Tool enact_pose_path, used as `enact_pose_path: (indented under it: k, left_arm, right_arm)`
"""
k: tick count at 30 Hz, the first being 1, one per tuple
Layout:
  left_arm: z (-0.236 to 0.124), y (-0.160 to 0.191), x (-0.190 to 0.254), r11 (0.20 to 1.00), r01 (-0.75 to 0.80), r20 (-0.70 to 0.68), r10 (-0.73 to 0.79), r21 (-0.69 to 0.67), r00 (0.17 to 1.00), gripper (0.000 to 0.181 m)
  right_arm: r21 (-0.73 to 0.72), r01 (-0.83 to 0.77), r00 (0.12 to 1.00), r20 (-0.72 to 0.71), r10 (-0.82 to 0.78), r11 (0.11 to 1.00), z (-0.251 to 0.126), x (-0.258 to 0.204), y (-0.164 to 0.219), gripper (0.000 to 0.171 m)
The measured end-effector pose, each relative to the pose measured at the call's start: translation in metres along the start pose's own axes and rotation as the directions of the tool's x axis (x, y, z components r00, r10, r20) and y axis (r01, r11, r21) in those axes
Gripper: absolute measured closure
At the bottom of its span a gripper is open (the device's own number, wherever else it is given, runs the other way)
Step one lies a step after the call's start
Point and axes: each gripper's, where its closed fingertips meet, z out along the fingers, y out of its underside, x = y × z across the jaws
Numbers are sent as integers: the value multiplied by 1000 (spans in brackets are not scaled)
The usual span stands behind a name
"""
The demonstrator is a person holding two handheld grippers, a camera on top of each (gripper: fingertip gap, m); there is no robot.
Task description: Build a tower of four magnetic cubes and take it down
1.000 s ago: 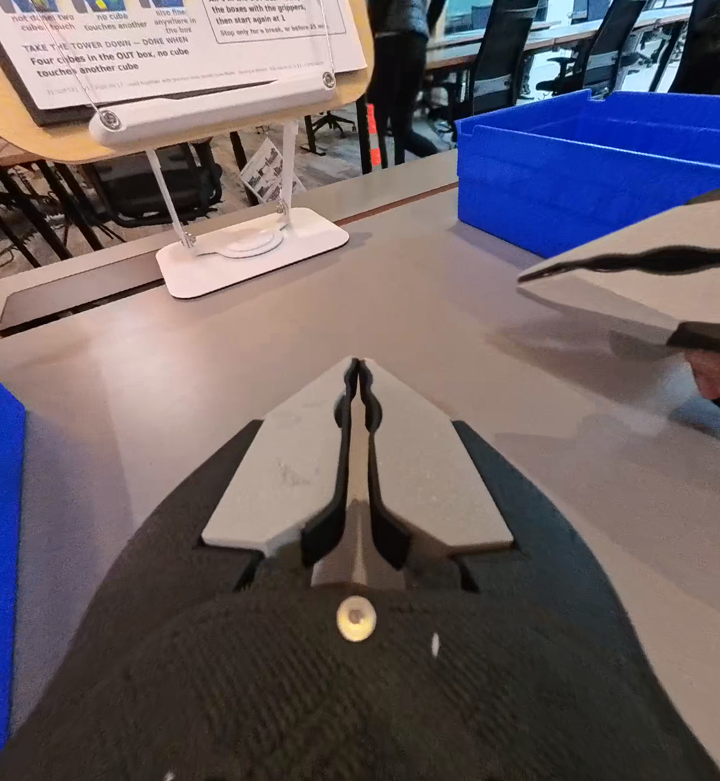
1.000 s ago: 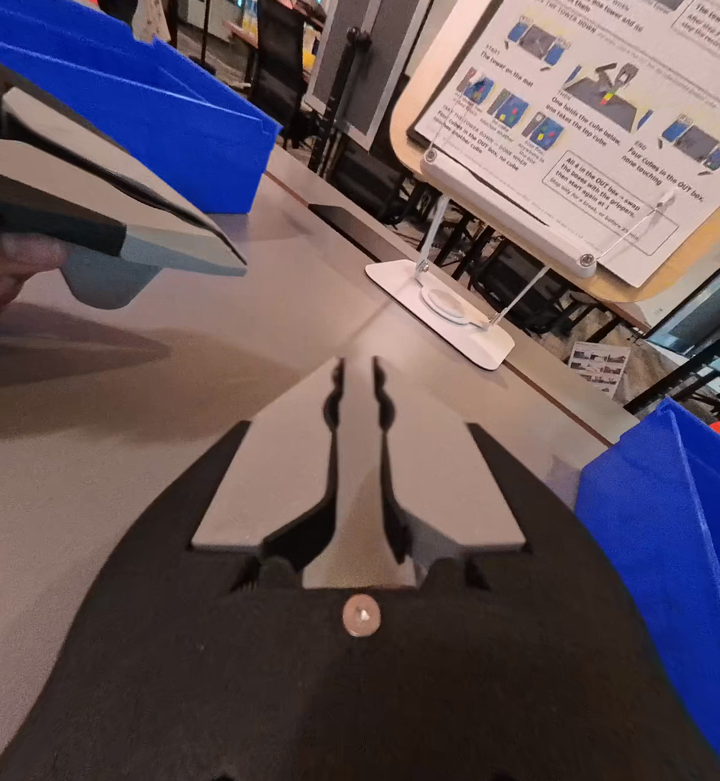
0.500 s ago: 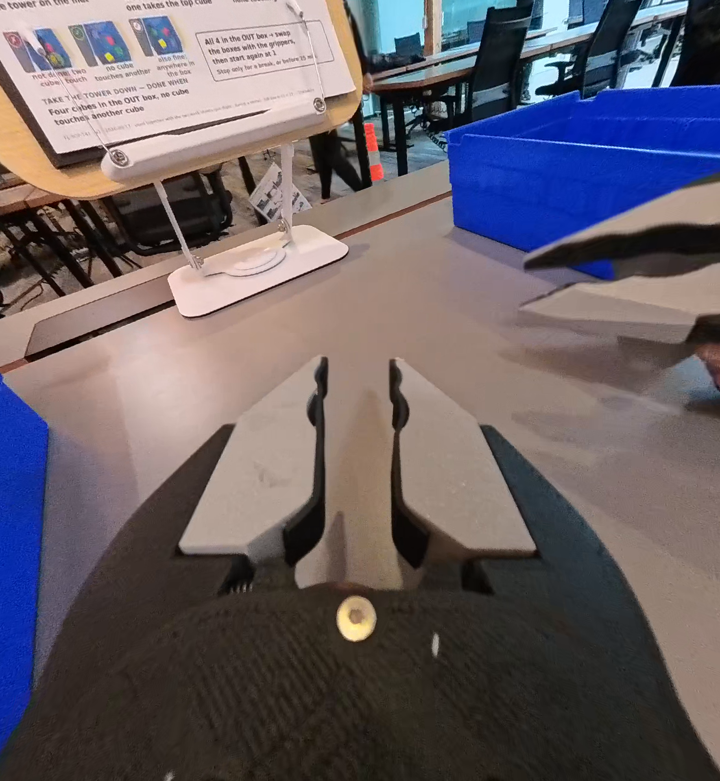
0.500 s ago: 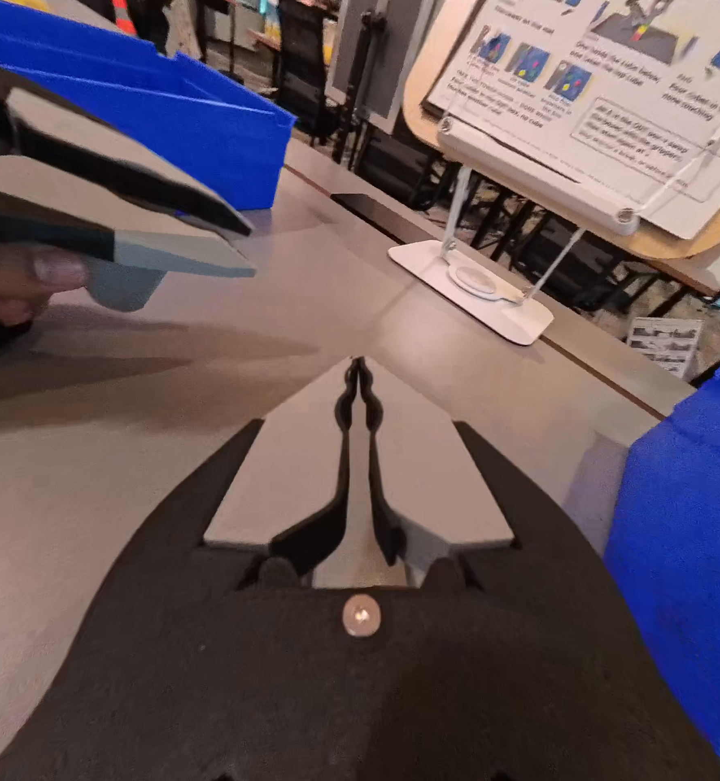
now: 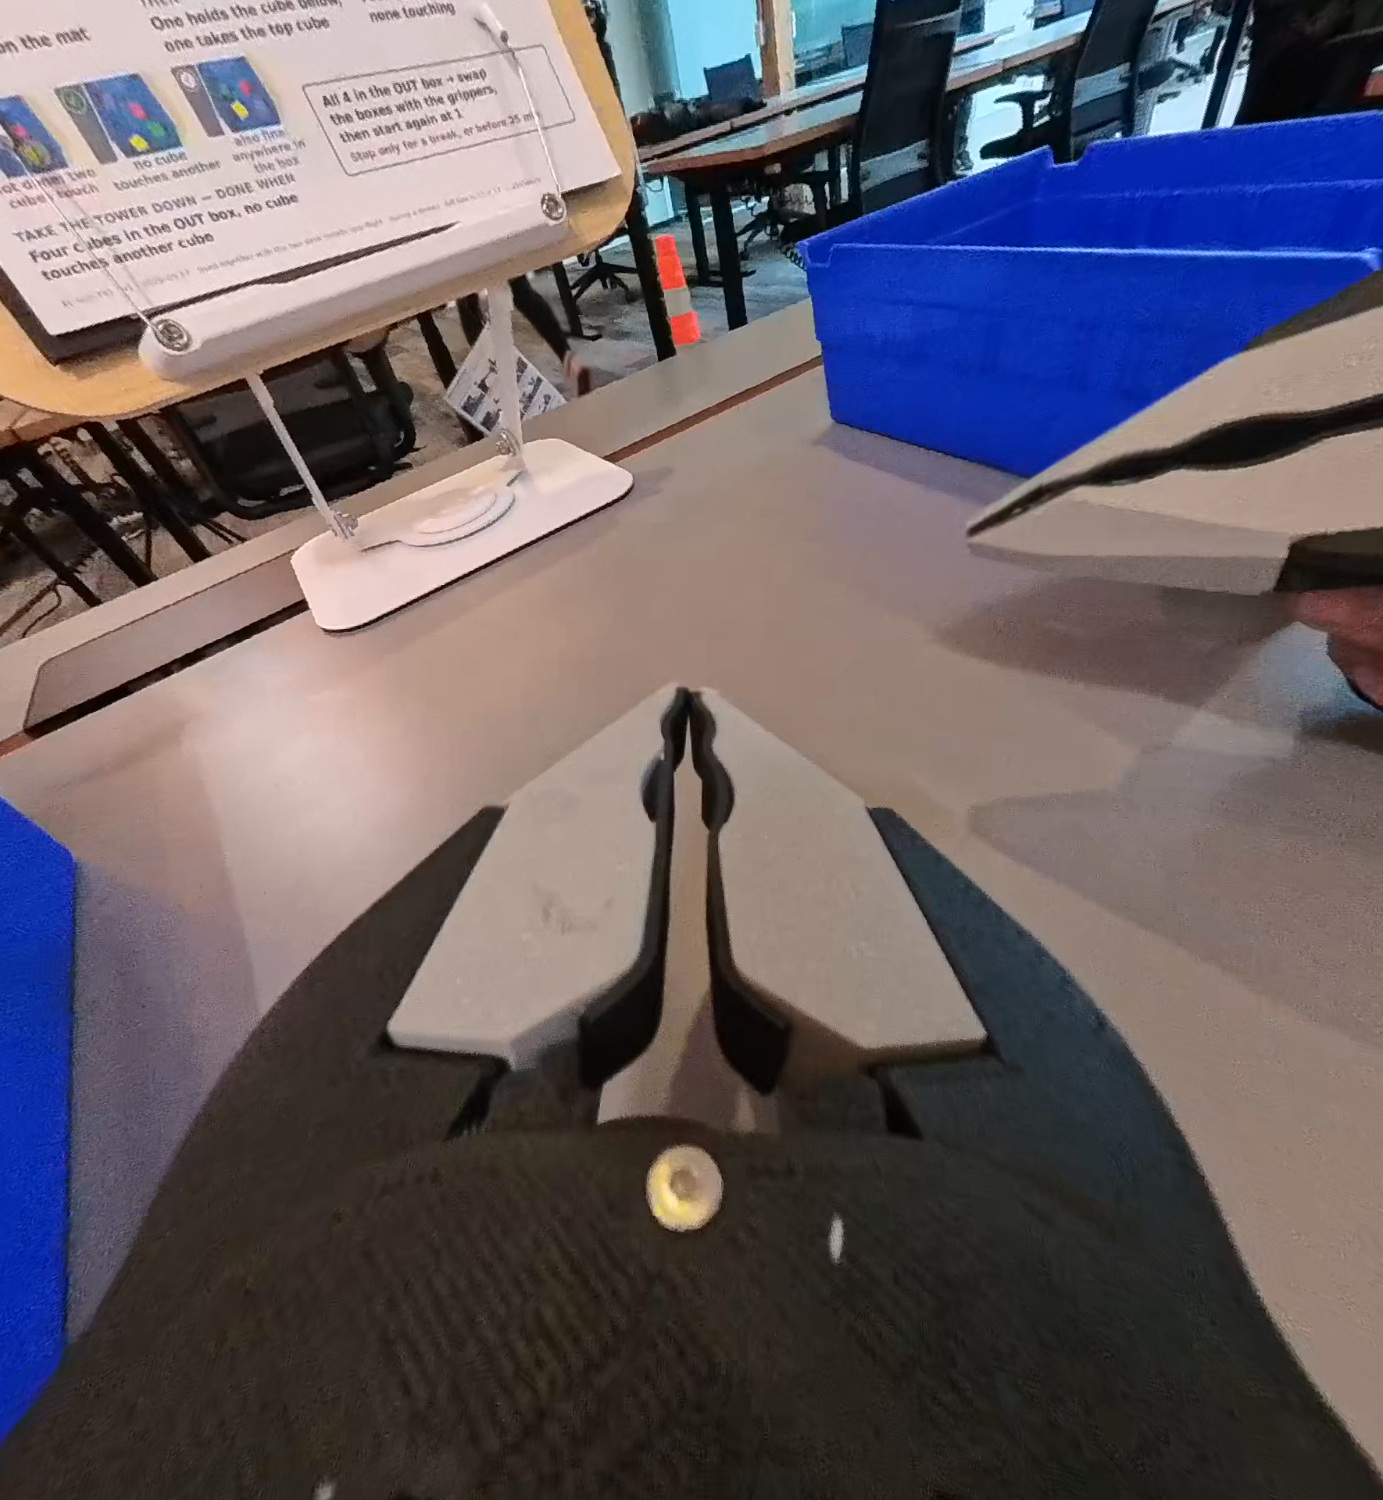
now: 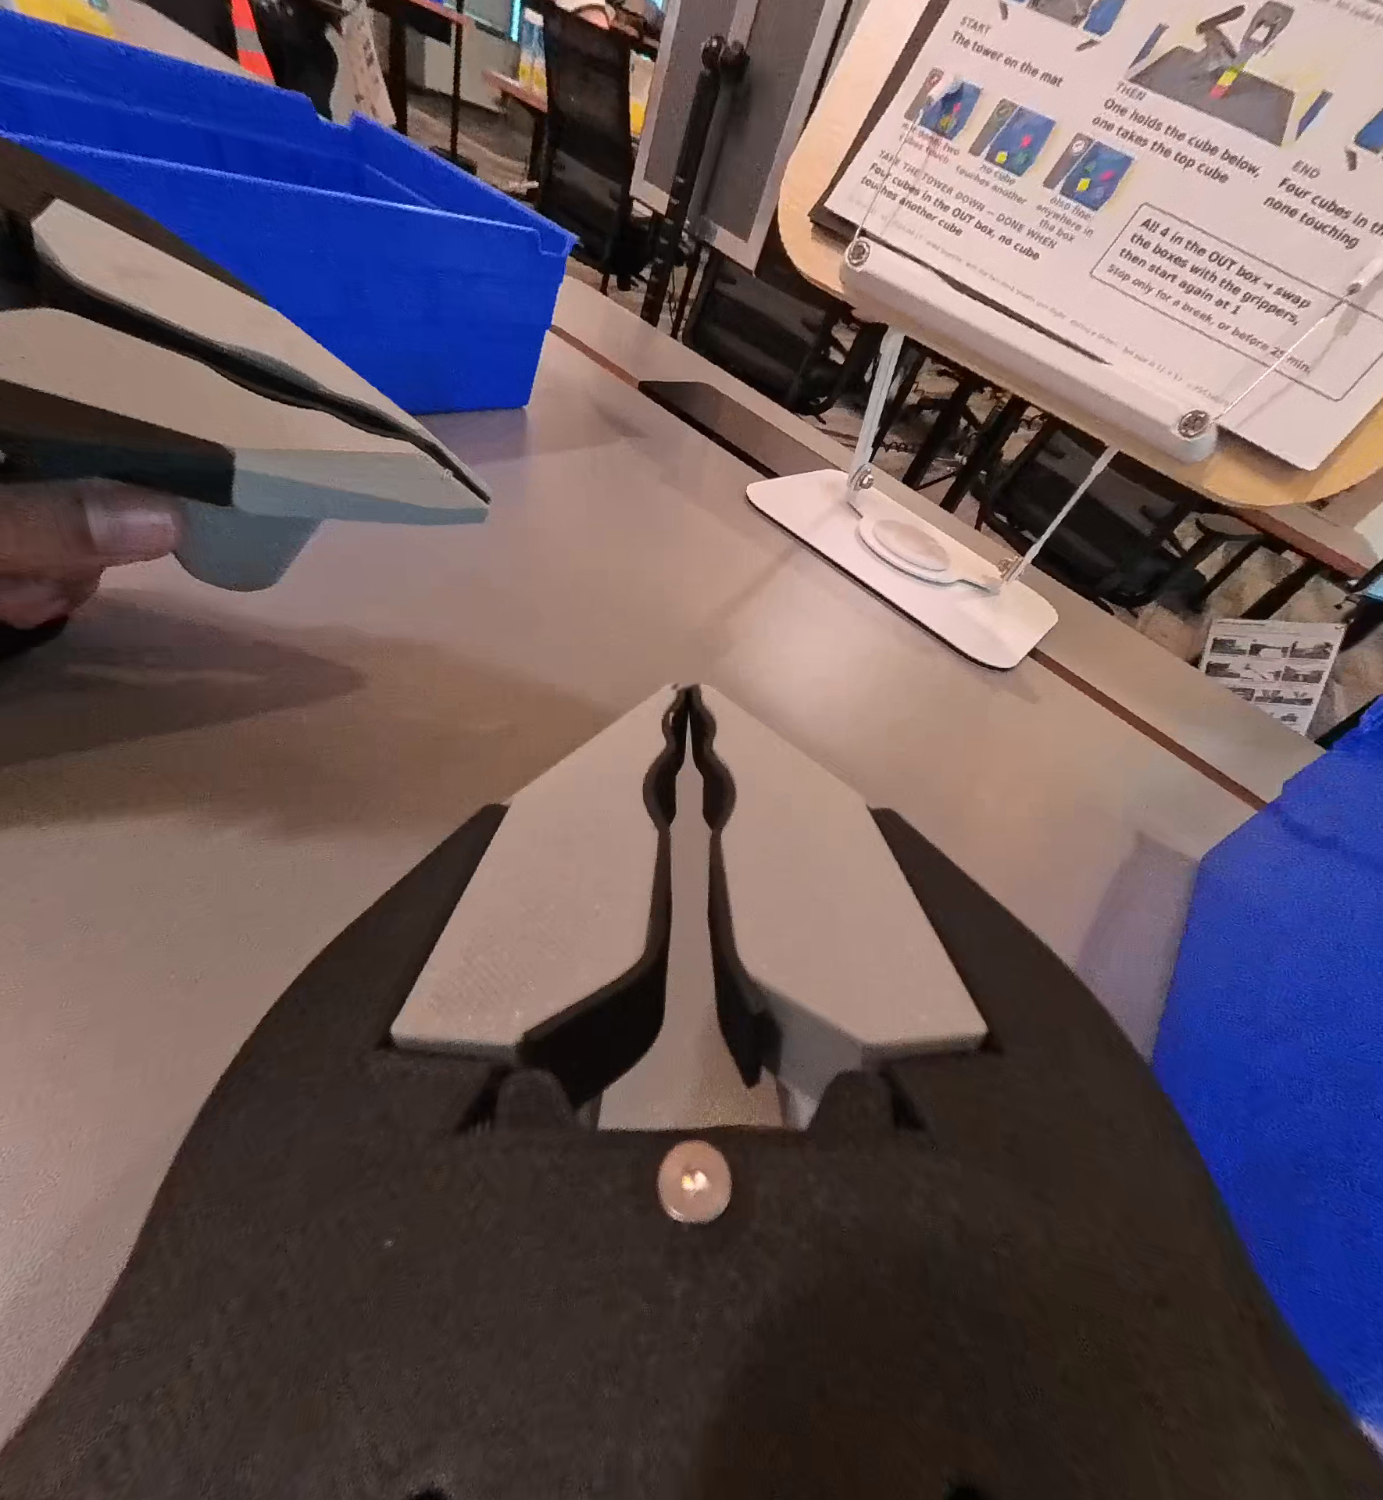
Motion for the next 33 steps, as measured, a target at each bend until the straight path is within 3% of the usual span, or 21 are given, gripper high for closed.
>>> enact_pose_path:
  k: [4, 9, 17, 33]
  left_arm:
    - [2, 2, -4, 1000, 1, 30, -1, -16, 1000, 162]
    - [3, 3, -3, 1000, -6, 33, 6, -21, 999, 161]
    - [3, 4, -4, 999, 12, 28, -11, -31, 1000, 150]
    - [5, 9, -6, 998, 19, 48, -16, -62, 999, 140]
  right_arm:
    - [1, -17, 1000, -17, 17, 1000, 1, 3, 1, 160]
    - [-28, -47, 999, -1, 47, 999, 1, 3, 5, 162]
    - [-59, -122, 992, 20, 123, 991, 2, 5, 10, 148]
    - [-71, -130, 991, 16, 131, 989, 3, 5, 13, 150]
